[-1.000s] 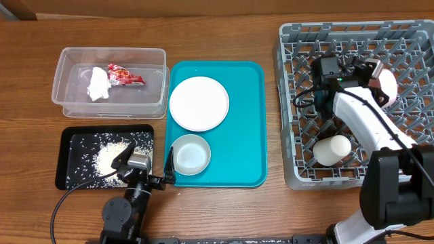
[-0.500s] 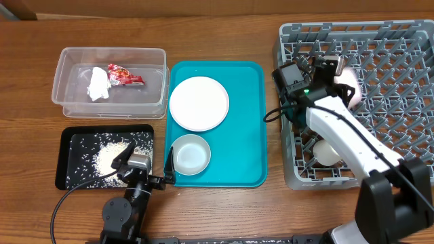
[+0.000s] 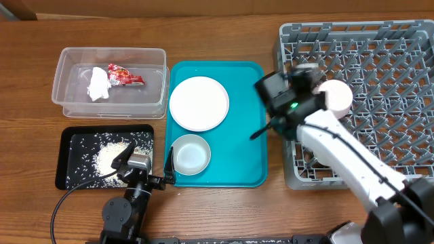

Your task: Sort waste into correct bins and load items into the dishwasher

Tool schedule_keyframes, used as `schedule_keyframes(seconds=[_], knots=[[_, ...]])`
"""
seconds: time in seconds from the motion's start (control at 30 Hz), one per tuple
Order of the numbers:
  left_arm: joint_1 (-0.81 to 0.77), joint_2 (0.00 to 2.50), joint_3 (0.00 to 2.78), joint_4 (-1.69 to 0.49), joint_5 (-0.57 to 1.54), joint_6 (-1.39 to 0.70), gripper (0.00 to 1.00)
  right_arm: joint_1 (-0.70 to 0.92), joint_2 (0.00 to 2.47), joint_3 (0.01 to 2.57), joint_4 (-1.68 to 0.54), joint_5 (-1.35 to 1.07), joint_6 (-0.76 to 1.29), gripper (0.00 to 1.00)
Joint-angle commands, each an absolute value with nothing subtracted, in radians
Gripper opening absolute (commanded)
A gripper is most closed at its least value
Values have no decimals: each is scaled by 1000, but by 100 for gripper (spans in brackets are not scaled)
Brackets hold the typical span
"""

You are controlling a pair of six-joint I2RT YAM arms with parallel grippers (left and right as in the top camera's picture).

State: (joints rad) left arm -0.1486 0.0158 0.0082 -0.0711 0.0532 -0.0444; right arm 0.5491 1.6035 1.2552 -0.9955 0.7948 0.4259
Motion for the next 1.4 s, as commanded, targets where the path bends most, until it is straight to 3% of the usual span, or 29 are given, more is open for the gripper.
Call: schedule_keyframes(seconds=[0.0,0.1,0.13,0.4,0.47,0.53,0.63,0.73,0.9,1.17,1.37], knots=[[-143,8,5,-73,64,-29,100,651,1567,1290,-974,204,359,60],[-143,8,5,-73,64,-29,100,733,1588,1258,-836,-211,410,60],[-143,8,5,-73,64,-29,100,759,1604,1253,-804,-233,449,60],[-142,8,5,-73,64,-29,100,867,1821,1250,-727,-57,612,57],[-143,8,5,-73,64,-29,100,867,1874,1250,-719,-56,649,49],[-143,8,5,-73,64,-29,100,867,1913,1250,-714,-59,664,25],[-143,8,5,-73,64,-29,100,862,1910,1255,-732,-54,663,4],[-143,8,5,-73,64,-29,100,848,1848,1268,-768,3,663,4],[-143,8,5,-73,64,-29,100,840,1637,1291,-873,316,662,4],[-142,8,5,-73,64,-29,100,772,1322,1291,-978,1232,662,4],[-143,8,5,-73,64,-29,100,496,1302,1286,-984,1323,621,4]])
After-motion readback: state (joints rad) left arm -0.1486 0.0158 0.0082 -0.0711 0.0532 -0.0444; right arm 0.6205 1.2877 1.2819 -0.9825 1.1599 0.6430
